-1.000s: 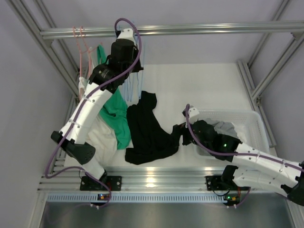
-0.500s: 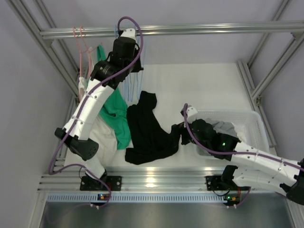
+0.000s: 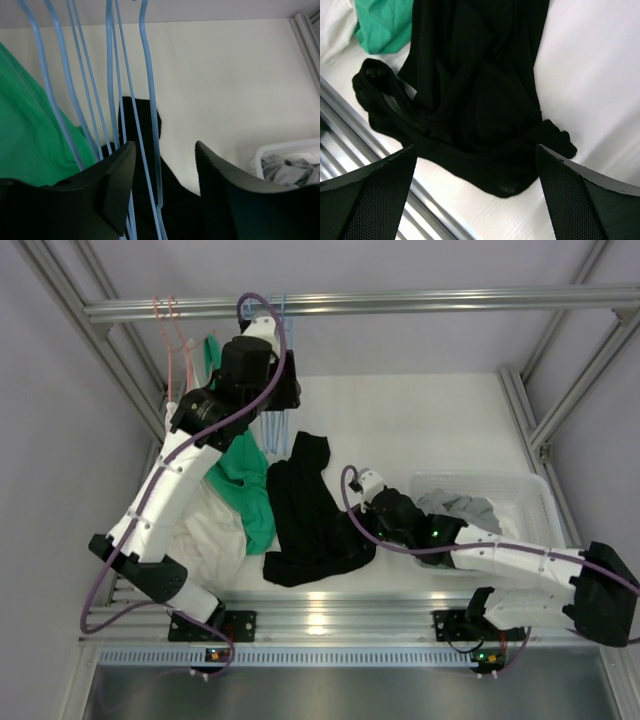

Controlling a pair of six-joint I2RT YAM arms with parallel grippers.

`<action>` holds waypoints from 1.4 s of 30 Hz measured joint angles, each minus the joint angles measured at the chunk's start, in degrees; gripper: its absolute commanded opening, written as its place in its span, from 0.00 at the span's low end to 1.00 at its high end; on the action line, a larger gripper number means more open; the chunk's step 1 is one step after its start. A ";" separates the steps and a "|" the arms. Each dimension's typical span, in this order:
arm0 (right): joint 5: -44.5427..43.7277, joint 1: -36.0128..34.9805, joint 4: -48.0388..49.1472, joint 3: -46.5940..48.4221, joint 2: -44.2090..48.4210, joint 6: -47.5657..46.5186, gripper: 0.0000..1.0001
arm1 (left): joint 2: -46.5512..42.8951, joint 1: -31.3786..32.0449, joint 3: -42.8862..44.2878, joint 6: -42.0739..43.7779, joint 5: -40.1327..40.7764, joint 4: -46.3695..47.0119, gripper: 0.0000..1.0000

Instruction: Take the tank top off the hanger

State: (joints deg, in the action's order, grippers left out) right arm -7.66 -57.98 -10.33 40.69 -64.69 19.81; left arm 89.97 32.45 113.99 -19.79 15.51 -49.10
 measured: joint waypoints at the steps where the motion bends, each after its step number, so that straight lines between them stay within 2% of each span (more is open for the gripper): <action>1: 0.20 0.00 0.57 0.33 -1.66 -0.33 0.99 | -1.14 0.11 -0.92 -0.39 -0.17 -0.13 0.66; 2: 0.35 0.00 1.70 0.66 -3.87 -0.72 0.99 | -2.62 0.20 -2.25 -0.50 -0.57 -0.11 0.79; 3: 0.39 0.00 2.51 1.11 -6.03 -0.87 0.99 | -4.37 0.22 -3.89 -0.44 -0.87 -0.09 0.99; 11: -2.01 0.00 5.25 11.41 -23.91 -3.17 0.99 | -21.16 0.22 -19.50 -1.90 -2.71 0.15 0.99; 22: -5.90 -1.66 9.07 19.87 -38.71 -3.19 1.00 | -51.74 0.22 -38.95 -2.12 -6.23 2.75 0.99; 26: -7.85 -3.08 9.27 21.27 -42.80 -3.08 0.99 | -59.60 0.22 -43.47 -0.83 -5.73 3.98 0.99; 28: -9.68 -3.26 9.40 21.31 -43.34 -2.69 0.95 | -61.33 0.22 -45.20 -0.33 -5.40 4.13 0.99; 30: -11.61 -3.30 9.22 21.29 -43.39 -1.60 0.84 | -62.05 0.22 -46.80 0.15 -5.18 4.26 0.99; 31: -12.48 -3.30 9.20 21.24 -43.41 -1.11 0.67 | -62.25 0.22 -47.65 0.33 -5.01 4.42 0.99; 33: -13.88 -3.30 9.40 20.79 -43.39 0.15 0.48 | -62.36 0.22 -49.16 0.55 -4.42 4.46 0.99; 34: -14.60 -3.30 9.77 20.37 -43.28 0.96 0.35 | -62.49 0.22 -49.94 0.68 -3.98 4.52 0.99; 35: -15.30 -3.37 10.29 19.63 -43.01 1.60 0.29 | -62.62 0.22 -50.69 0.79 -3.61 4.50 0.99; 37: -16.39 -3.45 10.99 17.64 -41.68 2.54 0.03 | -63.10 0.22 -52.00 1.07 -2.54 4.50 0.99; 38: -17.07 -3.58 11.39 16.15 -40.61 2.93 0.00 | -63.56 0.22 -52.74 1.18 -1.70 4.55 0.99; 42: -18.82 -4.46 9.94 8.98 -33.48 3.89 0.00 | -65.99 0.22 -56.22 1.53 2.64 5.66 0.99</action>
State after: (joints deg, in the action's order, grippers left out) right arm -26.48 -62.43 -0.38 49.67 -98.17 23.70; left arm 23.99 32.67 57.78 -18.26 18.15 -43.44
